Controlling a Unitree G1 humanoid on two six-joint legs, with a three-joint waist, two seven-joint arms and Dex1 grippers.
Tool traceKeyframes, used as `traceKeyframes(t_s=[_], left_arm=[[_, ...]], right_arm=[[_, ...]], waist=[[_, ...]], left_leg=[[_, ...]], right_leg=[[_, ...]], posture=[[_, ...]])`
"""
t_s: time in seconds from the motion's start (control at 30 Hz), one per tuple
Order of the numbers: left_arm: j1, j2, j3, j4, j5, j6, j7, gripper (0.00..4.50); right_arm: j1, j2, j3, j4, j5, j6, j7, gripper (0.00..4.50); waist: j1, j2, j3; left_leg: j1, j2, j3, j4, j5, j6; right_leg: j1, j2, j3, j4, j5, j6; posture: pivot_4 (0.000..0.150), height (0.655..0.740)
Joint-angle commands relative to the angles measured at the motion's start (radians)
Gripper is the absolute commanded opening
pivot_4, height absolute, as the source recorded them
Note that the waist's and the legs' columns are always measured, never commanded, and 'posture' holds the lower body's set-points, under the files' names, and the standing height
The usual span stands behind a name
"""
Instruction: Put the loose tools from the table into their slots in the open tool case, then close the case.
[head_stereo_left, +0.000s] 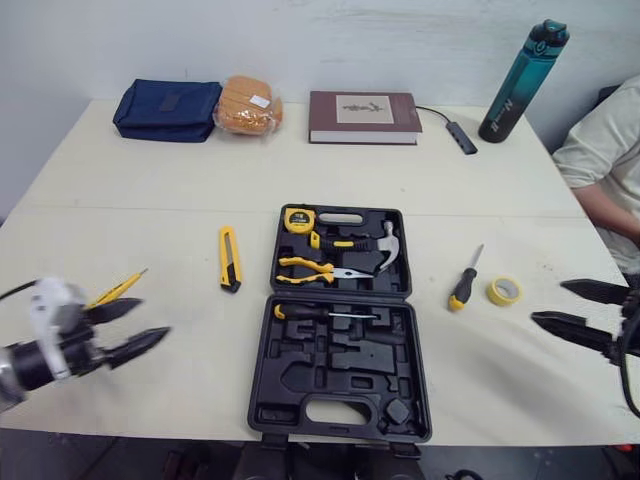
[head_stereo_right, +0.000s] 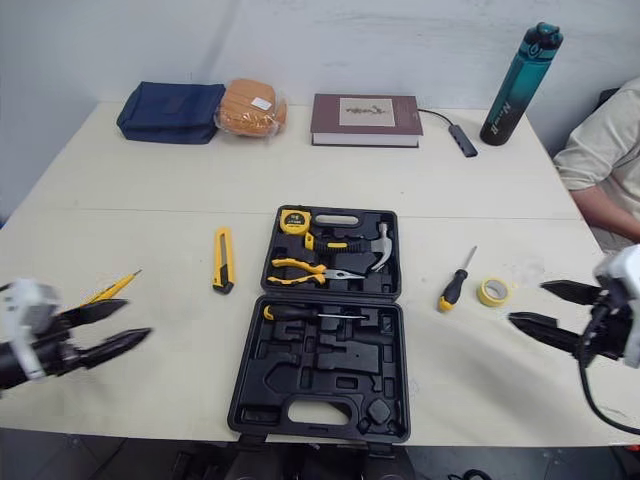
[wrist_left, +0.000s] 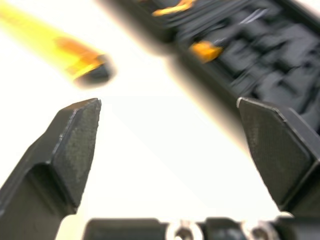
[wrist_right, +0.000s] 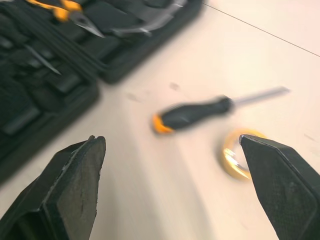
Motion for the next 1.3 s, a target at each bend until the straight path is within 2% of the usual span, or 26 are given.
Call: traceKeyframes(t_s=[0.03, 0.17, 0.27, 0.47, 0.53, 0.6, 0.8, 1.0, 1.13, 1.3], left_arm=[[0.04, 0.045, 0.114, 0.14, 0.058, -0.102, -0.011, 4.41], [0.063, 0.078, 0.198, 0.327, 0.104, -0.182, 0.019, 4.41], [0.087, 0.106, 0.242, 0.429, 0.11, -0.218, -0.001, 4.41], [0.065, 0.147, 0.234, 0.552, 0.128, -0.291, 0.004, 4.41], [0.056, 0.145, 0.208, 0.525, 0.12, -0.288, -0.004, 4.41], [0.046, 0.135, 0.165, 0.42, 0.088, -0.249, -0.02, 4.41], [-0.005, 0.136, 0.071, 0.198, -0.008, -0.105, -0.039, 4.41], [-0.176, 0.169, -0.093, -0.099, -0.18, 0.077, -0.027, 4.41], [-0.311, 0.186, -0.19, -0.205, -0.267, 0.145, -0.025, 4.41], [-0.552, 0.154, -0.362, -0.272, -0.372, 0.208, -0.011, 4.41]], right_arm=[[0.013, -0.015, -0.065, 0.091, -0.053, -0.056, 0.03, 4.5], [0.026, -0.03, -0.091, 0.225, -0.129, -0.135, 0.05, 4.5], [0.031, -0.041, -0.115, 0.287, -0.154, -0.162, 0.063, 4.5], [0.028, -0.015, -0.118, 0.287, -0.174, -0.174, 0.044, 4.5], [0.032, 0.008, -0.121, 0.231, -0.152, -0.149, 0.03, 4.5], [0.043, 0.051, -0.122, 0.109, -0.102, -0.087, -0.001, 4.5], [0.048, 0.16, -0.101, -0.183, 0.006, 0.065, -0.132, 4.5], [-0.02, 0.321, -0.006, -0.481, 0.139, 0.286, -0.467, 4.5], [-0.1, 0.444, 0.077, -0.575, 0.193, 0.422, -0.719, 4.5], [-0.205, 0.608, 0.221, -0.624, 0.151, 0.531, -0.982, 4.5]], waist=[[0.002, 0.0, 0.0], [0.006, 0.002, 0.001], [0.003, 0.002, 0.001], [-0.008, 0.002, 0.001], [-0.013, 0.002, 0.001], [-0.016, 0.002, 0.001], [-0.017, 0.003, 0.001], [-0.017, 0.003, 0.001], [-0.02, 0.003, 0.001], [-0.018, 0.003, 0.001]], left_leg=[[0.0, 0.0, 0.0, -0.001, 0.0, -0.001], [-0.002, 0.0, 0.0, -0.003, -0.002, -0.003], [-0.01, 0.0, 0.002, -0.003, -0.002, -0.004], [-0.014, 0.0, 0.002, -0.004, 0.001, -0.008], [-0.014, 0.0, 0.003, -0.003, 0.0, -0.006], [-0.013, 0.0, 0.002, -0.003, -0.001, -0.004], [-0.013, 0.001, 0.002, -0.003, 0.002, -0.009], [-0.014, 0.0, 0.002, -0.001, 0.004, -0.011], [-0.013, 0.0, 0.002, -0.002, 0.005, -0.011], [-0.014, 0.0, 0.003, -0.001, 0.008, -0.012]], right_leg=[[0.0, 0.0, 0.0, 0.0, 0.0, -0.001], [-0.005, -0.001, 0.001, 0.0, -0.001, -0.003], [-0.015, -0.001, 0.002, 0.002, -0.002, -0.004], [-0.019, -0.001, 0.0, 0.003, -0.002, -0.004], [-0.018, -0.001, 0.001, 0.003, -0.002, -0.003], [-0.018, -0.001, 0.001, 0.004, -0.001, -0.003], [-0.018, -0.001, 0.001, 0.006, -0.001, -0.003], [-0.018, -0.001, 0.001, 0.008, -0.001, -0.003], [-0.018, 0.0, 0.002, 0.008, -0.001, -0.003], [-0.02, 0.001, 0.003, 0.012, -0.001, -0.003]], posture=[[0.15, 0.74], [0.15, 0.74], [0.15, 0.74], [0.15, 0.74], [0.15, 0.74], [0.15, 0.74], [0.15, 0.74], [0.15, 0.74], [0.15, 0.74], [0.15, 0.74]])
